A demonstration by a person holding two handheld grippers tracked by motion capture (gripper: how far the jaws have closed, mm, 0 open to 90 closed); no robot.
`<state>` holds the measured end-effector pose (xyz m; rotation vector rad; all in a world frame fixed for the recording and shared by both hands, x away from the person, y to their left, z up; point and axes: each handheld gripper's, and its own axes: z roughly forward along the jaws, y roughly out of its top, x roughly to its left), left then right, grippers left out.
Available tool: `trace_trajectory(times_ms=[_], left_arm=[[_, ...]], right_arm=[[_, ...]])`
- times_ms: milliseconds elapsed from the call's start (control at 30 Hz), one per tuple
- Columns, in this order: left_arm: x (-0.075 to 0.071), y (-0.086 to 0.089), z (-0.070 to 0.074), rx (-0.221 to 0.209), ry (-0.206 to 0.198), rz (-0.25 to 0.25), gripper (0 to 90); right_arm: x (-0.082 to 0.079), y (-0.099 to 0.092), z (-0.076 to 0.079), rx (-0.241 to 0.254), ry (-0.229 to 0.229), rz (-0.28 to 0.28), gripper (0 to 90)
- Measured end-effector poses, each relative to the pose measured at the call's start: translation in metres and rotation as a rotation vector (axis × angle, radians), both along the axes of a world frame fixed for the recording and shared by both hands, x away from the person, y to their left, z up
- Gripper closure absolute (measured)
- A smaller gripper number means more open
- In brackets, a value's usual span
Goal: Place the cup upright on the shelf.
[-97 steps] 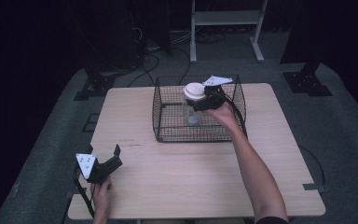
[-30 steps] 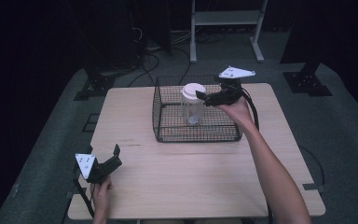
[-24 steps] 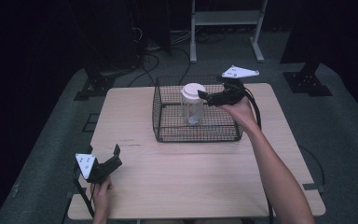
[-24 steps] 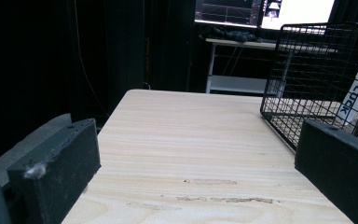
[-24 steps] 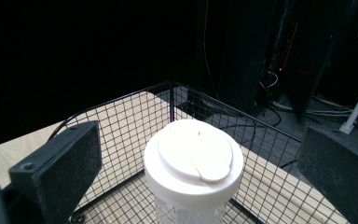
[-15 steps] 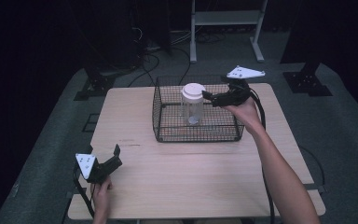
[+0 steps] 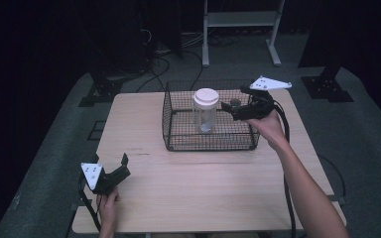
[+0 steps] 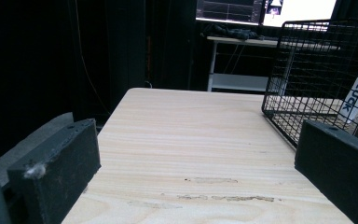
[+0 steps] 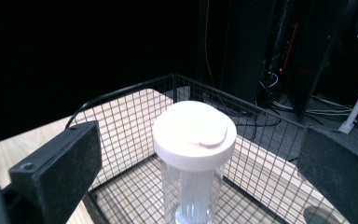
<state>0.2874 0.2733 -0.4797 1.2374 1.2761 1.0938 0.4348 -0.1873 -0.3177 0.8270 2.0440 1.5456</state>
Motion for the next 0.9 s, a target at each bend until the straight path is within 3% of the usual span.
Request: trace_trajectory(times_ms=[467,900], left_arm=[[0.000,0.000,0.000,-0.005,-0.002,-0.002,0.0],[0.000,0.000,0.000,0.000,-0.001,-0.004,0.0]], right_arm=[[-0.032,-0.012,-0.007,-0.021,-0.016,0.014,0.0],[-0.049,-0.024,-0.011,-0.025,-0.021,0.013,0.0]])
